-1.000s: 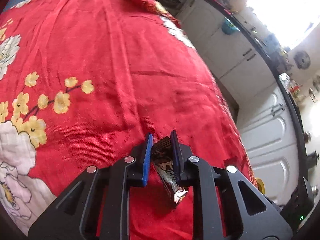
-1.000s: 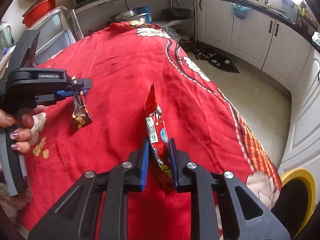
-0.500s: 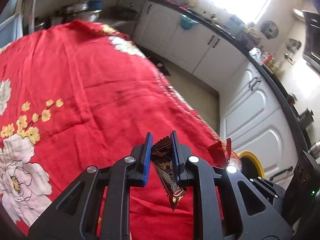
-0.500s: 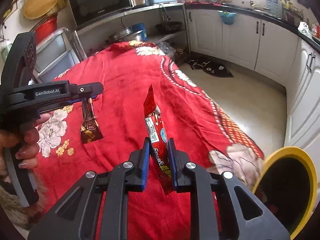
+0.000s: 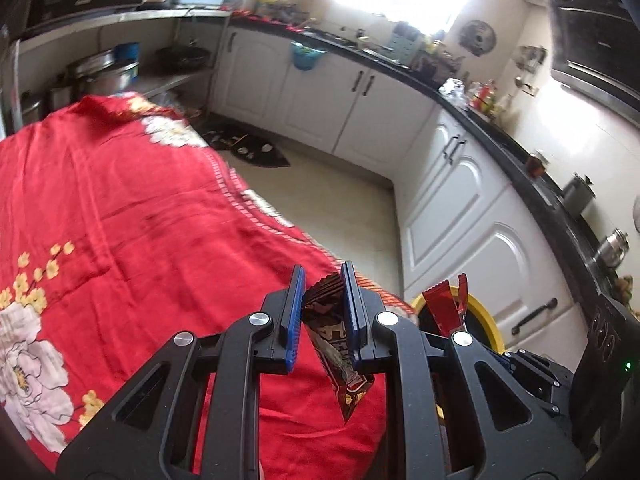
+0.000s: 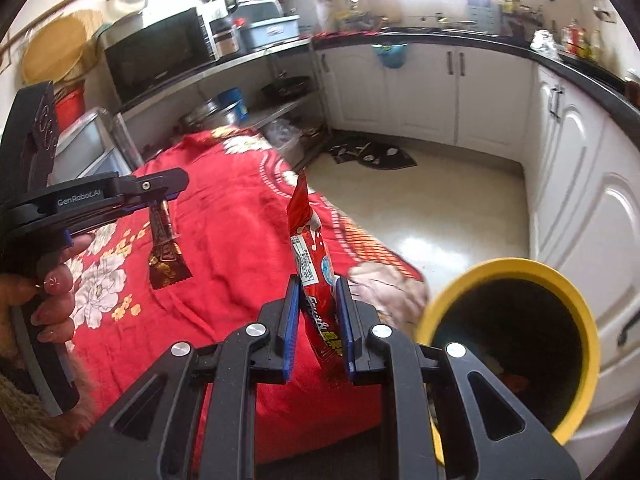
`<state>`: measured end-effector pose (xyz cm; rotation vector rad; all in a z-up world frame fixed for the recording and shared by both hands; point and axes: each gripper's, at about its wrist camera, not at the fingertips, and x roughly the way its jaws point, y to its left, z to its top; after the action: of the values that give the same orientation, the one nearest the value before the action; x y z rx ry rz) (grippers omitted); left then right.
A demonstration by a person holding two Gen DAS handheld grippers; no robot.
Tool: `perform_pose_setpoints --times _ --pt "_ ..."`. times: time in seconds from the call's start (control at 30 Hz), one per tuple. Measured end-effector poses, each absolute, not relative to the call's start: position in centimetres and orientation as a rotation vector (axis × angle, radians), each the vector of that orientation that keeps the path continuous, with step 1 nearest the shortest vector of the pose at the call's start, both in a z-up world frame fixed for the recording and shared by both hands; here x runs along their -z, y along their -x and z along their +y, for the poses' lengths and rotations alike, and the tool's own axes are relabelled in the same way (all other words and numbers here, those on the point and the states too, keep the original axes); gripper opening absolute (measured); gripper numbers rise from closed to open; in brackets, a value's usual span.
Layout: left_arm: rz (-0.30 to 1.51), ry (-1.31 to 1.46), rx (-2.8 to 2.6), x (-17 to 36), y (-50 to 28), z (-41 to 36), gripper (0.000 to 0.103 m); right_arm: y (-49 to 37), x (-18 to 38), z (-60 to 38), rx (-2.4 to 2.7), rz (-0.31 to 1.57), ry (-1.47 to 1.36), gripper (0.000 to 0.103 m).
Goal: Collect trash
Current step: 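Carry the chocolate bar and red packet over the yellow bin and release both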
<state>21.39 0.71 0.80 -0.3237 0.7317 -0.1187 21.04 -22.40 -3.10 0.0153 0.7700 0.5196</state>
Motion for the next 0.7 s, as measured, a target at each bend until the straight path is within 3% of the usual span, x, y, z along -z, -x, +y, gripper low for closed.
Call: perform_pose_setpoints --times 0.7 --pt "0.681 0.187 0.303 -3.1 -20.7 -9.1 0.013 -17.4 0.7 -32.7 -0.289 0.671 -0.120 0.017"
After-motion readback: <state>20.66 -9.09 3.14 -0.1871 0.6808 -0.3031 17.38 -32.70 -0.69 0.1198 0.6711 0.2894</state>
